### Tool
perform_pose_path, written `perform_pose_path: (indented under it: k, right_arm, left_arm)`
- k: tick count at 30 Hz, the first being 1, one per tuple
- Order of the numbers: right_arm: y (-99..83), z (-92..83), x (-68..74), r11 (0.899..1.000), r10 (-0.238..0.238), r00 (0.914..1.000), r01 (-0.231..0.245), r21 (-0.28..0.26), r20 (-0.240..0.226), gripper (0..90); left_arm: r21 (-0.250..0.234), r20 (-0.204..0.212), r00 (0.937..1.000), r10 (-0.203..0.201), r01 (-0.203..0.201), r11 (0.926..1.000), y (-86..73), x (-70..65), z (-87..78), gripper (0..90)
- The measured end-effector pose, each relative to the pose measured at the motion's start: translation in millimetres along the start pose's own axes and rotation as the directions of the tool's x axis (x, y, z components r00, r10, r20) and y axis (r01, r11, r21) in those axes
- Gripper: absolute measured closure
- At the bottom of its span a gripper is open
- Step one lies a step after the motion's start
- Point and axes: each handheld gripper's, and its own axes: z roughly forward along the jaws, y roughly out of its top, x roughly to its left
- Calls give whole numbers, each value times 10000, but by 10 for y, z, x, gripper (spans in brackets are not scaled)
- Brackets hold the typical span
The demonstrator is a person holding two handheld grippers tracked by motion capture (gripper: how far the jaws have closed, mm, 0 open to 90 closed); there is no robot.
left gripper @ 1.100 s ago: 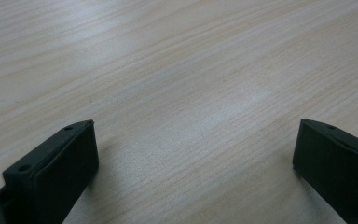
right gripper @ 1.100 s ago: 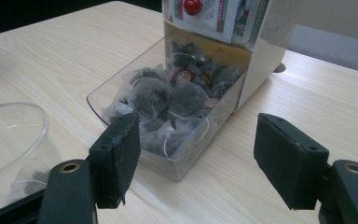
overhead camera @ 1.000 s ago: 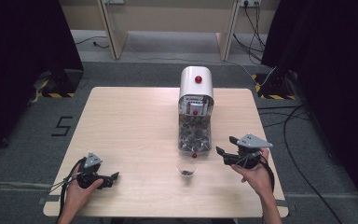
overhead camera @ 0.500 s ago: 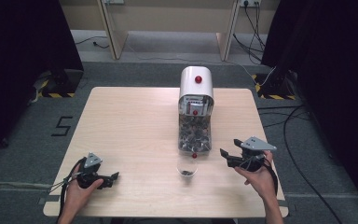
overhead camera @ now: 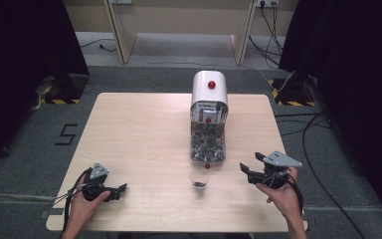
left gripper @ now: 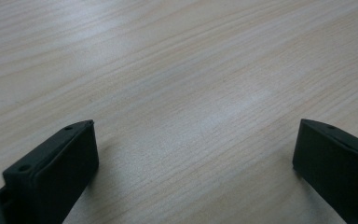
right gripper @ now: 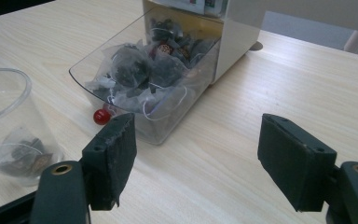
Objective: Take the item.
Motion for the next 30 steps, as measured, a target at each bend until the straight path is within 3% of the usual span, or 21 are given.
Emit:
perform_pose_path:
  k: [17, 25, 30]
  right_arm:
    - [-110, -114, -102, 9992, 399, 9988, -401, 50, 276, 240]
    - [-195, -139, -70, 9993, 219, 9988, -232, 285, 442, 240]
    - [-254, -182, -22, 9993, 352, 9989, -355, 85, 319, 240]
  left_arm:
    - [-8, 1, 10000, -15, 15, 10000, 0, -1, 1, 0]
    - [0, 0, 10000, -2, 2, 10000, 0, 0, 0, 0]
    - [1, -2, 10000, 0, 0, 10000, 0, 0, 0, 0]
